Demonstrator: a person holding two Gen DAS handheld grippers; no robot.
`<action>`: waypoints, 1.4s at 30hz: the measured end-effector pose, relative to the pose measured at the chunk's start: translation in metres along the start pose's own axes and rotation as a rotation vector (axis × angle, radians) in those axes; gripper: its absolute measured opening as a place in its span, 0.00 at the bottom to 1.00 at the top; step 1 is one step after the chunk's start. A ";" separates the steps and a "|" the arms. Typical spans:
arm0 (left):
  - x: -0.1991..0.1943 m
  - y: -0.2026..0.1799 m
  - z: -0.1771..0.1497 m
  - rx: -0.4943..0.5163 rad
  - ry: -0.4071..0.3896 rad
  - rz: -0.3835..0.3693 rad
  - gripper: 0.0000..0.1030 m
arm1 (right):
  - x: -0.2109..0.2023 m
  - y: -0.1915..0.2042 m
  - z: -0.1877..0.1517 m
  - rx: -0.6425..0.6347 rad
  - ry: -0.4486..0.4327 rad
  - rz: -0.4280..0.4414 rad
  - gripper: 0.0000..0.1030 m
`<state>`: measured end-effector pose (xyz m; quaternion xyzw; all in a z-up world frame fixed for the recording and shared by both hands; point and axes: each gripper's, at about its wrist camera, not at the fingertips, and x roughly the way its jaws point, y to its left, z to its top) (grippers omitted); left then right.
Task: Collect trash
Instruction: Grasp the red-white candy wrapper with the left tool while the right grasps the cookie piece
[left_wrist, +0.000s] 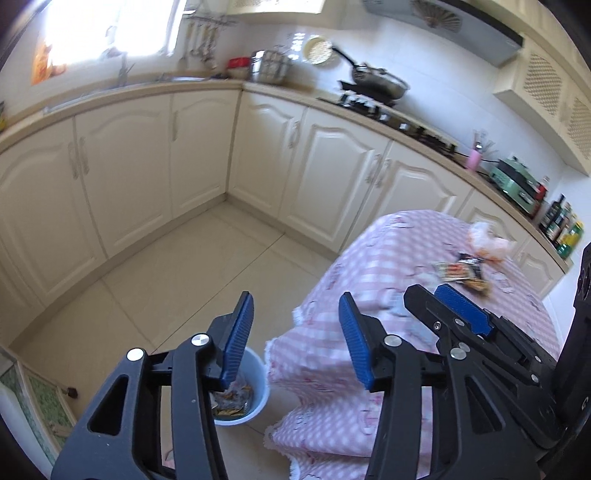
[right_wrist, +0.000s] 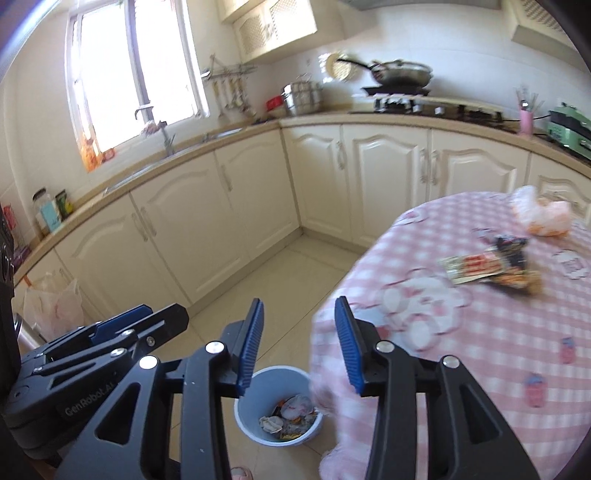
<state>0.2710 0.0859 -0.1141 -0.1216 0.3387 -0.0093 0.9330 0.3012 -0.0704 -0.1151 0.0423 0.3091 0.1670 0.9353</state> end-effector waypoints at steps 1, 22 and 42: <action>-0.002 -0.006 0.000 0.009 -0.004 -0.009 0.49 | -0.007 -0.008 0.001 0.007 -0.008 -0.009 0.41; 0.069 -0.158 0.008 0.234 0.105 -0.153 0.69 | -0.031 -0.204 0.008 0.220 0.090 -0.274 0.48; 0.145 -0.171 0.020 0.206 0.201 -0.177 0.71 | 0.030 -0.229 0.016 0.160 0.196 -0.238 0.23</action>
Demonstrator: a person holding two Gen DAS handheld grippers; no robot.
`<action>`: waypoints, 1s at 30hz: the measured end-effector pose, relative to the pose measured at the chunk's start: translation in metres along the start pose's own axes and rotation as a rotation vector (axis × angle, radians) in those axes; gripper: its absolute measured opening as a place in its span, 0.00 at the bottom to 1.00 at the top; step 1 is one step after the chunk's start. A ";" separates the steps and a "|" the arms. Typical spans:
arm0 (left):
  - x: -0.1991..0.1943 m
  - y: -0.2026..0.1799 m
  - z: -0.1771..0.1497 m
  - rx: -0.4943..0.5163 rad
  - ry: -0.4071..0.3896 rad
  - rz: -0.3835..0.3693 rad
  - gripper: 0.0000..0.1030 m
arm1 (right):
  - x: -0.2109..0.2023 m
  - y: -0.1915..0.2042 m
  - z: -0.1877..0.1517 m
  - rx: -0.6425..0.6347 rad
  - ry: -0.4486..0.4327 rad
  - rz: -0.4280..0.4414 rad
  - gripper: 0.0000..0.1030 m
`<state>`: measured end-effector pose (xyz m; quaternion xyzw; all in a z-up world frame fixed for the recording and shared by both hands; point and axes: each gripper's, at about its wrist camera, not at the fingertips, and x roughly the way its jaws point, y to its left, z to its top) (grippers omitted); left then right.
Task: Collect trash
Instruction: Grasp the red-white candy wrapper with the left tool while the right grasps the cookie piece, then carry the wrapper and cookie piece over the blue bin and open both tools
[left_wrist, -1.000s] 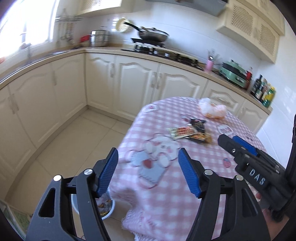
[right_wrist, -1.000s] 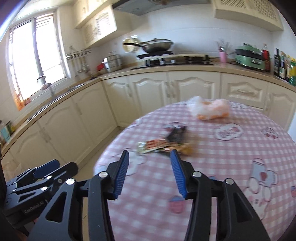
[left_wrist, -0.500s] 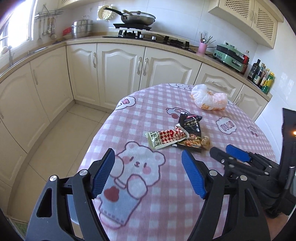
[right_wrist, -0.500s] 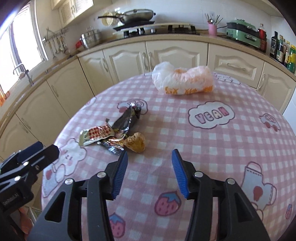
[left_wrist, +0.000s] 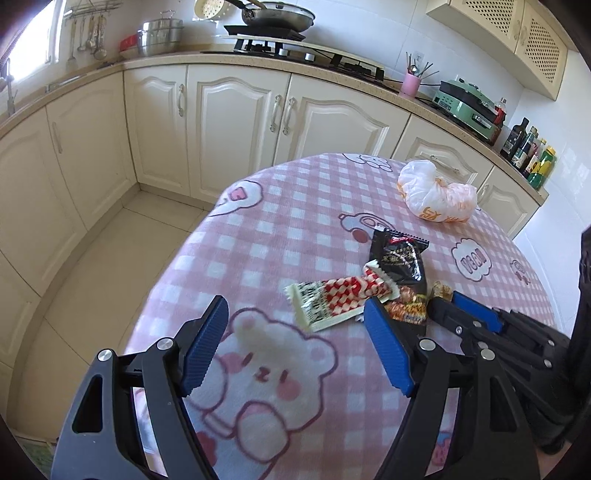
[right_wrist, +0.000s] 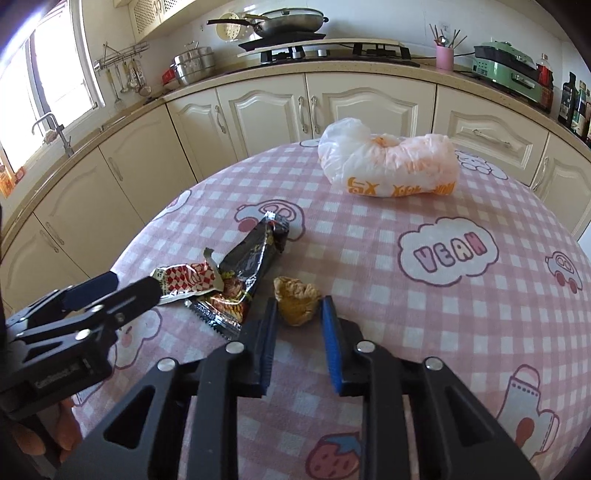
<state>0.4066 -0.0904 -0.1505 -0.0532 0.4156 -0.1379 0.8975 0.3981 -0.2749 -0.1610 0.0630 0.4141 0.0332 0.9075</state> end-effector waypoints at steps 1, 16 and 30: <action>0.003 -0.002 0.002 -0.002 0.002 -0.006 0.71 | -0.002 -0.001 0.001 0.006 -0.007 0.001 0.23; 0.026 -0.020 0.013 0.021 0.041 -0.032 0.23 | -0.005 -0.009 0.002 0.042 -0.026 0.031 0.23; -0.013 -0.008 0.002 0.005 -0.027 -0.073 0.06 | -0.021 0.005 -0.001 0.028 -0.082 0.036 0.23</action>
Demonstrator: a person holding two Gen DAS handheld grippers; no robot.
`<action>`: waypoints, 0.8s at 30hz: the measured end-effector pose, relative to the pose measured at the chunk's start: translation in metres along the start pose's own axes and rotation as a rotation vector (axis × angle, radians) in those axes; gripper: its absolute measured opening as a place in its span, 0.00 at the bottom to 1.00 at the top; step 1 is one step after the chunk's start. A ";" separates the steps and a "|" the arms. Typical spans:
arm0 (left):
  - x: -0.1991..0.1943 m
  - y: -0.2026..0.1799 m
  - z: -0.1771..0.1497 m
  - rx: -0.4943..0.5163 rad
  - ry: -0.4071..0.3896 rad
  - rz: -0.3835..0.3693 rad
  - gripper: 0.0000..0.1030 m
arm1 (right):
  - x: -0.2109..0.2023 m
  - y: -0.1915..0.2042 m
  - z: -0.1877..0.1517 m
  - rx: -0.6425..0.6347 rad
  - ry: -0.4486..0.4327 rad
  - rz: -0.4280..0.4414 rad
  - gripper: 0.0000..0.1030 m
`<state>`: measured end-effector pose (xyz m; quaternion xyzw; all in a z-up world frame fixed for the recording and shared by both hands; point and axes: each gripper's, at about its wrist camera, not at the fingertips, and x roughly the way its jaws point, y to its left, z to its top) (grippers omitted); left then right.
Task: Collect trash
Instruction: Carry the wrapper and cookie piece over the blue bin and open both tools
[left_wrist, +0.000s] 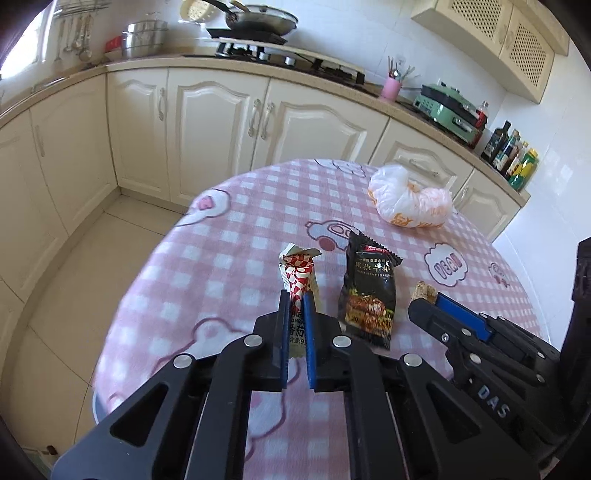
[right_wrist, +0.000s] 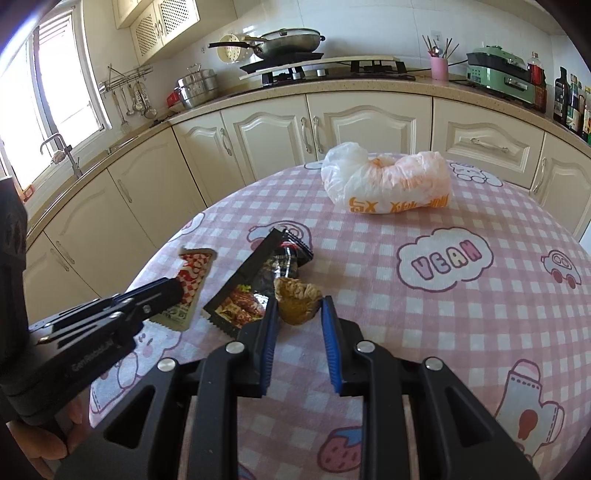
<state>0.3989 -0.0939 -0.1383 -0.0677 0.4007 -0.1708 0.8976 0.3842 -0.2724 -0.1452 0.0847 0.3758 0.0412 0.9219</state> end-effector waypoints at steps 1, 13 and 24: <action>-0.009 0.002 -0.001 -0.002 -0.011 0.001 0.06 | -0.005 0.003 0.000 0.000 -0.009 0.005 0.23; -0.102 0.062 -0.033 -0.085 -0.109 0.086 0.06 | -0.050 0.106 -0.016 -0.110 -0.057 0.161 0.23; -0.153 0.146 -0.078 -0.223 -0.131 0.203 0.06 | -0.041 0.226 -0.049 -0.265 0.014 0.299 0.23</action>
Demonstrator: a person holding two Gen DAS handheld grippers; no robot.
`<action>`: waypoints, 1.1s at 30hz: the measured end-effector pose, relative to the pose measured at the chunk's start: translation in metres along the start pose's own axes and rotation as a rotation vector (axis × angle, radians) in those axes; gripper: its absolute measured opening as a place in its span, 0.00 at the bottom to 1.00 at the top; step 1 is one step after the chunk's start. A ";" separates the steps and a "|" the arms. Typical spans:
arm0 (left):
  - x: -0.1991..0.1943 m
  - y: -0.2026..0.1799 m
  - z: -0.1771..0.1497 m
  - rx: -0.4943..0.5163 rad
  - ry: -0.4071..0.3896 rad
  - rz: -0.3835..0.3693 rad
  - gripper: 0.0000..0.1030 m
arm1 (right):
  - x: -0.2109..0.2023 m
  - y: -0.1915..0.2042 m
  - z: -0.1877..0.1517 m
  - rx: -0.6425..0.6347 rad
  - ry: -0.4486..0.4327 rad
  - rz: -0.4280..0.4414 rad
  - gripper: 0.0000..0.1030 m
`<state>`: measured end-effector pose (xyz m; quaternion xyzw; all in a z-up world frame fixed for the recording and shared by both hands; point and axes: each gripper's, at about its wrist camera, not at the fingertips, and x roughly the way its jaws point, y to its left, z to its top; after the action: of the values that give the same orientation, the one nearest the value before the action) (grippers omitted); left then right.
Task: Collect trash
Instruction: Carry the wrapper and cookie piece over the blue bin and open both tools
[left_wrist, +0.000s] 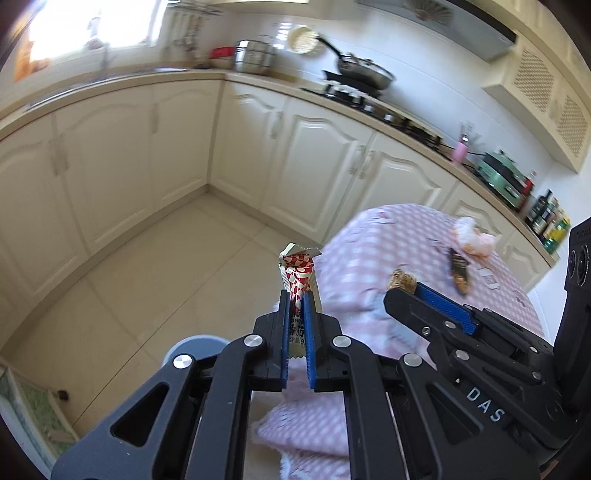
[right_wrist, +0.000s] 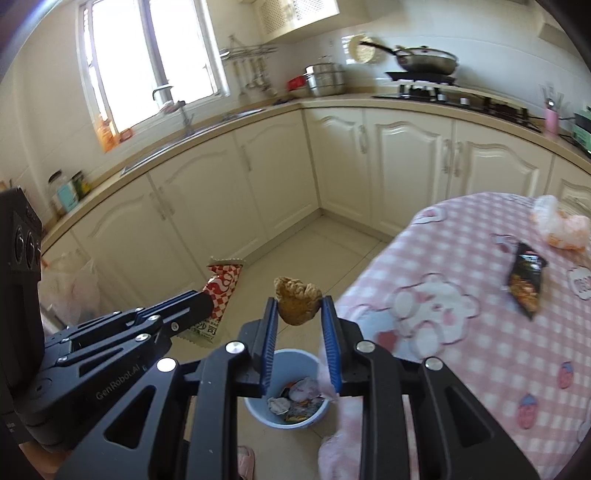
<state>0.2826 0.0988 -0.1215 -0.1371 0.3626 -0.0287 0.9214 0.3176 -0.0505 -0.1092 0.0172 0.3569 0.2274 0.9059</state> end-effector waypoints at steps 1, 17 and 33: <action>0.000 0.008 -0.002 -0.011 0.003 0.011 0.06 | 0.007 0.010 -0.002 -0.012 0.013 0.015 0.23; 0.046 0.080 -0.014 -0.130 0.097 0.096 0.08 | 0.095 0.052 -0.027 -0.028 0.121 0.035 0.23; 0.055 0.102 -0.019 -0.168 0.121 0.121 0.37 | 0.121 0.056 -0.033 -0.025 0.165 0.035 0.23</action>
<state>0.3060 0.1840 -0.1991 -0.1896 0.4263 0.0494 0.8831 0.3518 0.0469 -0.2001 -0.0068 0.4273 0.2483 0.8693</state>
